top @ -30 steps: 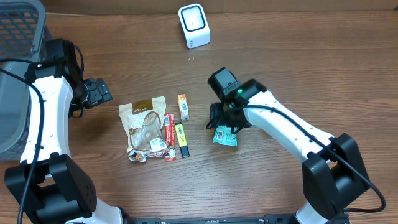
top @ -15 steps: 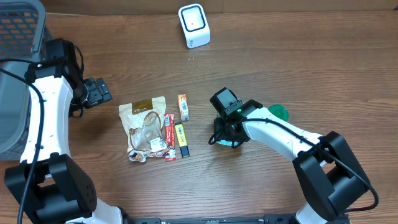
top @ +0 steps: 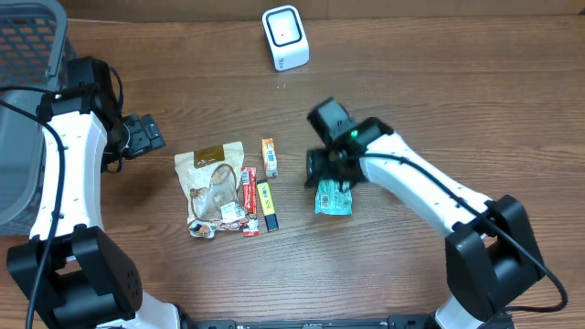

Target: Scan the item barcode

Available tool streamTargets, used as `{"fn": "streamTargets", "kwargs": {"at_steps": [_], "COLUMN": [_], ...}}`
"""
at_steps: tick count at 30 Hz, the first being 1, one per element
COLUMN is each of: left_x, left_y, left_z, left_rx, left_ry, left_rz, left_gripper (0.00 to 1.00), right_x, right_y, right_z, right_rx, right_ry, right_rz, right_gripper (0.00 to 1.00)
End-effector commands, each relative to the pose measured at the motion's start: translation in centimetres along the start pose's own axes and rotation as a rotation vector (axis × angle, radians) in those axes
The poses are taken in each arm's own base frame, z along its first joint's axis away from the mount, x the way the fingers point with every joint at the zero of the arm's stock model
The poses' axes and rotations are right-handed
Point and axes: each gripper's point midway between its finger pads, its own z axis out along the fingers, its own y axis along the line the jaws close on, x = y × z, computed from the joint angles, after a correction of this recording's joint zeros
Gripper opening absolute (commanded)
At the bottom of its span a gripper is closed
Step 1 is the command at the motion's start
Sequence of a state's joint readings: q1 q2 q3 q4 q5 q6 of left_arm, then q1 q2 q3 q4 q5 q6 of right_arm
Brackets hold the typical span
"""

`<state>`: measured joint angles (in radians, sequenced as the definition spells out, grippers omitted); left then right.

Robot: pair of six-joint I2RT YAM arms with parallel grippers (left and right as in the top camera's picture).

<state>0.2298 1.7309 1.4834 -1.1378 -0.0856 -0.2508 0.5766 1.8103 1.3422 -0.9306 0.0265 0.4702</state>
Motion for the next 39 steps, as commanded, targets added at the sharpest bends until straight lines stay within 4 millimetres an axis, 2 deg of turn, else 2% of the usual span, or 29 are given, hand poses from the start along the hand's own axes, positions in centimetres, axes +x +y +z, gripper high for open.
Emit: {"fn": "streamTargets", "kwargs": {"at_steps": [1,5,8,18,25,29,34,37,39], "left_x": [-0.1,-0.1,-0.1,-0.1,-0.1,-0.1,-0.1,-0.1,-0.1], "left_y": [-0.1,-0.1,-0.1,-0.1,-0.1,-0.1,-0.1,-0.1,-0.1], "left_z": [-0.2,-0.2,-0.2,-0.2,-0.2,-0.2,-0.2,-0.2,-0.2], "left_rx": [0.003,0.003,0.003,0.003,0.003,0.003,0.002,0.002,0.002], "left_ry": [-0.005,-0.005,-0.005,-0.004,-0.004,-0.005,-0.004,-0.005,-0.005], "left_rz": [0.013,0.013,0.013,0.013,0.013,0.013,0.013,0.013,0.013], "left_gripper": [1.0,1.0,1.0,1.0,1.0,1.0,1.0,1.0,1.0], "right_x": [-1.7,-2.4,-2.3,-0.1,0.3,-0.6,-2.6,-2.6,-1.8], "right_y": [0.3,-1.2,-1.5,-2.6,-2.8,-2.3,-1.2,-0.8,0.0], "right_z": [-0.8,-0.3,0.7,4.5,5.8,5.0,1.3,-0.4,-0.5], "right_rx": [0.003,0.08,0.088,0.092,0.078,0.066,0.06,0.054,0.009], "right_ry": [-0.063,-0.111,-0.124,-0.1,-0.125,-0.146,-0.158,-0.118,-0.076], "right_rz": [-0.03,-0.028,-0.027,-0.028,-0.026,-0.025,-0.021,-0.024,-0.027], "right_gripper": [0.8,0.8,0.8,0.81,0.84,0.94,0.96,1.0,1.0]}}
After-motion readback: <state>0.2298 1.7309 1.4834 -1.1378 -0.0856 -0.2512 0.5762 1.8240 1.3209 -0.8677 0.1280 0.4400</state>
